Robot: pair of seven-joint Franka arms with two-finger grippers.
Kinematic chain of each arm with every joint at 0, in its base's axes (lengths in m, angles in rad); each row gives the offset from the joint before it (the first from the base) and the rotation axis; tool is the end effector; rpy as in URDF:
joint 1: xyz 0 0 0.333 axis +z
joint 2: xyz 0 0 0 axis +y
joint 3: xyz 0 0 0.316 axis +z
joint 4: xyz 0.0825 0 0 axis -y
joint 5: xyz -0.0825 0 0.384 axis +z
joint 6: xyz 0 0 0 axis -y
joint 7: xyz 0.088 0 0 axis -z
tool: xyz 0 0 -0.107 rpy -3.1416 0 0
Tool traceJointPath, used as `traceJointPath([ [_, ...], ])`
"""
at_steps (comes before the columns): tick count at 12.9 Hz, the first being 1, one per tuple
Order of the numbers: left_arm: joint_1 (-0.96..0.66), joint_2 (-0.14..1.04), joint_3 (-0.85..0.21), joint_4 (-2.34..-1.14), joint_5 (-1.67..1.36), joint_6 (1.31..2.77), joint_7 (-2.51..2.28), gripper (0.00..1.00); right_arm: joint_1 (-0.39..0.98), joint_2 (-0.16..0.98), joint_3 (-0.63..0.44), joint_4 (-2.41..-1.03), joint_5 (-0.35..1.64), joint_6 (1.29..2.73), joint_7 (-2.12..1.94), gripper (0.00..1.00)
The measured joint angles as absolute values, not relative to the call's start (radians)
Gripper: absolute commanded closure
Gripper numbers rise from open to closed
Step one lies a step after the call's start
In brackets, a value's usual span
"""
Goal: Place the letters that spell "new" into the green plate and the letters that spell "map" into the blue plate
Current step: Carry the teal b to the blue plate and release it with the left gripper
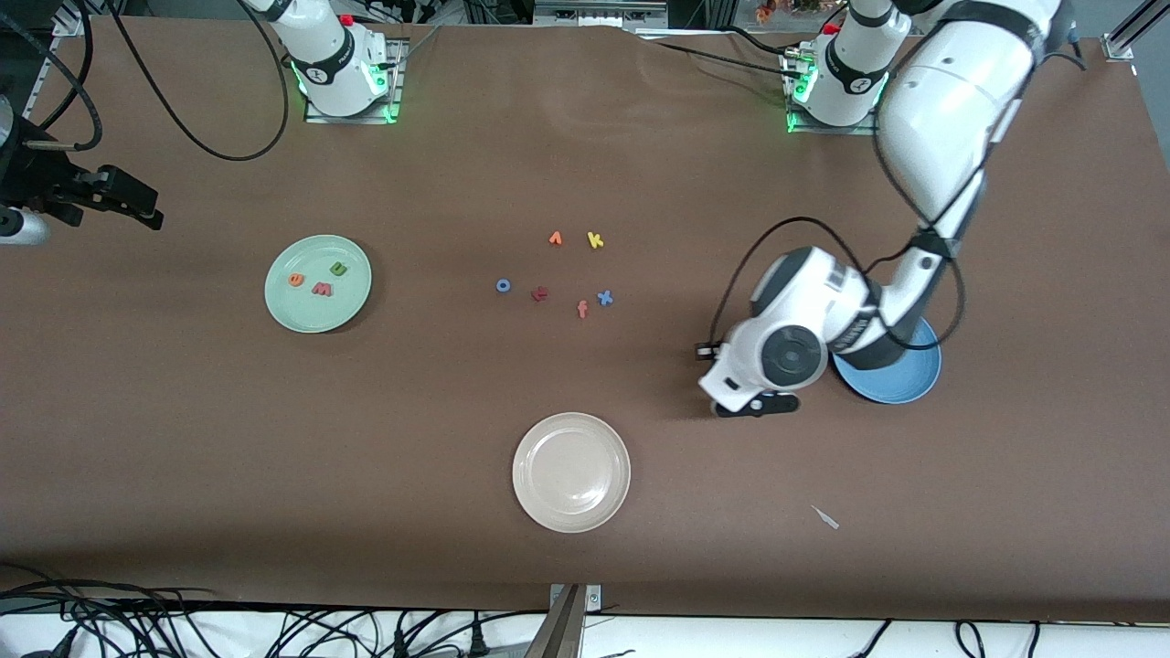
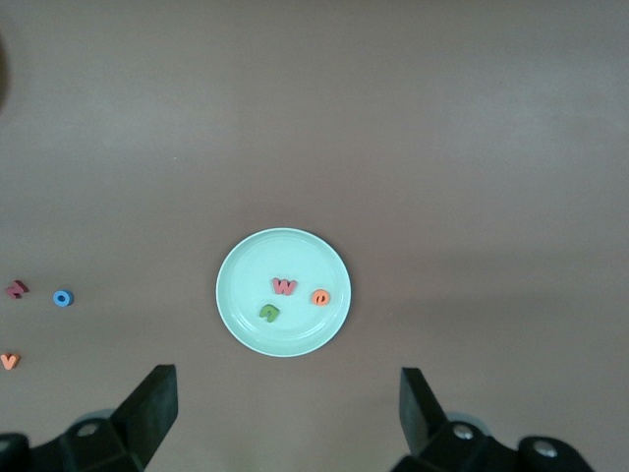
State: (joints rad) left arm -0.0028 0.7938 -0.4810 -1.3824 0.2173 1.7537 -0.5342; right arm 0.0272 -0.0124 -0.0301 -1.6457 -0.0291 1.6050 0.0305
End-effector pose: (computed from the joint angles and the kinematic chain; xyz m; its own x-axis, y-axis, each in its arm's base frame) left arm 0.6441 -0.2460 0.2524 0.9336 0.0464 -0.3553 0.0351 -0.9987 -0.0381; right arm 0.5519 -0.0047 0.5989 0.9991 -0.0324 -0.0274 -0.0316 -0.9991 0.0295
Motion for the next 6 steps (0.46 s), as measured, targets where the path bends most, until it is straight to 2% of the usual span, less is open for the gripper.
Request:
traceJointPath([
  [3, 0.110, 0.776, -0.482, -1.385, 0.218, 1.668, -0.314, 0.79, 0.027, -0.013, -0.030, -1.646, -0.035, 1.600, 0.036, 0.00],
  [6, 0.230, 0.776, -0.478, -1.418, 0.246, 1.654, -0.097, 0.78, 0.027, -0.013, -0.030, -1.646, -0.035, 1.598, 0.037, 0.00],
])
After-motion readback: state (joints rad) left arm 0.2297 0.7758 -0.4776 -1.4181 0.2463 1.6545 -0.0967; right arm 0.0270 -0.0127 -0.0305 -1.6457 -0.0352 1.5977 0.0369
